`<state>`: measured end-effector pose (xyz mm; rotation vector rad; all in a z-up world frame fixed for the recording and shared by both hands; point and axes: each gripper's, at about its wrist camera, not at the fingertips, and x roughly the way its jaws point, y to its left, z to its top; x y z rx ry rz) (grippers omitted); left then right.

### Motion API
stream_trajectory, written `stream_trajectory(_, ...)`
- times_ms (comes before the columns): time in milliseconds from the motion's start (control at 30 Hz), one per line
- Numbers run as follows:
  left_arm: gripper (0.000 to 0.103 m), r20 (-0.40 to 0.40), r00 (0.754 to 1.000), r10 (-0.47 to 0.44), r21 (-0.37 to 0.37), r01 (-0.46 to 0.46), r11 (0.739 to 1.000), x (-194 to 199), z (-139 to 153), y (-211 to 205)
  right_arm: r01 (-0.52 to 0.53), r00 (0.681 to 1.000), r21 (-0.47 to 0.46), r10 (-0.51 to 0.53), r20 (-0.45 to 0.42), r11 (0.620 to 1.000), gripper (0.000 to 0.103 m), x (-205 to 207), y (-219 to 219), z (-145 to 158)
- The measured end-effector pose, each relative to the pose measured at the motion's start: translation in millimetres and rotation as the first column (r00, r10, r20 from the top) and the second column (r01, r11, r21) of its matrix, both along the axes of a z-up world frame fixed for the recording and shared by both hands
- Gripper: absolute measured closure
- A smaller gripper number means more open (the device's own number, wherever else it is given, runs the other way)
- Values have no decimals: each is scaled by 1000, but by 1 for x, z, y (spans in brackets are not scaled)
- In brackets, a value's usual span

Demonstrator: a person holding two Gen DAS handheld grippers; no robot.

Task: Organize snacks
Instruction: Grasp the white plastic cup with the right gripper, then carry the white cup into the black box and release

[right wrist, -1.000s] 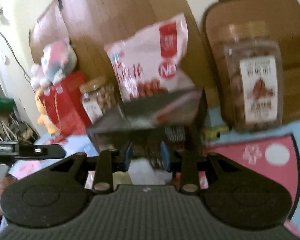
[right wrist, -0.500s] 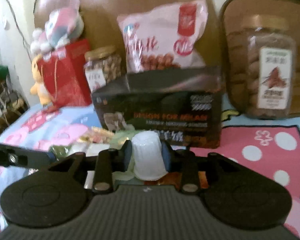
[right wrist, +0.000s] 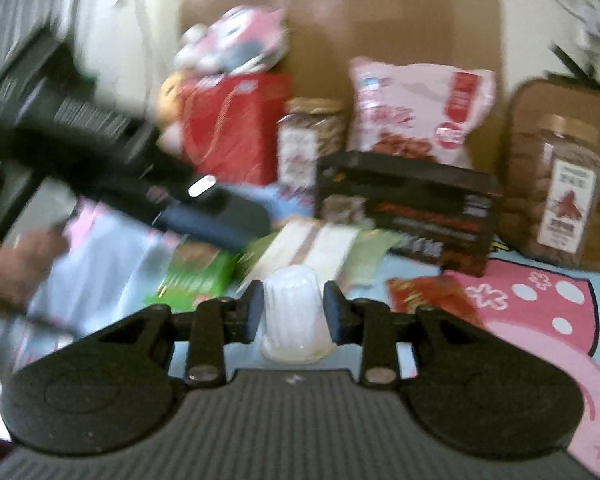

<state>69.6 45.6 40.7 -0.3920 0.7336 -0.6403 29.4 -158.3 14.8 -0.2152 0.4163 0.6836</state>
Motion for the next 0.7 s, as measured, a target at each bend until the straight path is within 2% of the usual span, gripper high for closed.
stream_trajectory(67,40,-3,1000,-6,27,6,1000,-5,-4,-3,-22,998,-65,26,58,998,67,-12,13,-6)
stream_trajectory(100,44,-7,1000,-5,40,5,999,-7,-6,-4,-23,996,-92,31,84,995,64,-15,18,-7)
stream_trajectory(133,44,-13,1000,-4,50,4,999,-9,-8,-5,-31,995,-112,41,96,993,53,-17,20,-9)
stream_trajectory(200,44,-25,1000,4,56,-3,998,-10,-12,-3,-43,995,-105,53,88,994,43,-18,20,-10)
stream_trajectory(333,44,-52,998,17,48,-15,999,-10,-17,0,-8,998,-67,13,64,998,33,-14,7,-8)
stream_trajectory(500,44,-16,1000,-26,61,27,998,-15,-13,-12,14,999,-17,-15,-47,1000,32,-5,-9,-12)
stream_trajectory(700,46,-11,1000,-19,189,20,982,-11,-21,-42,6,996,-39,-9,-89,999,38,-5,-4,-18)
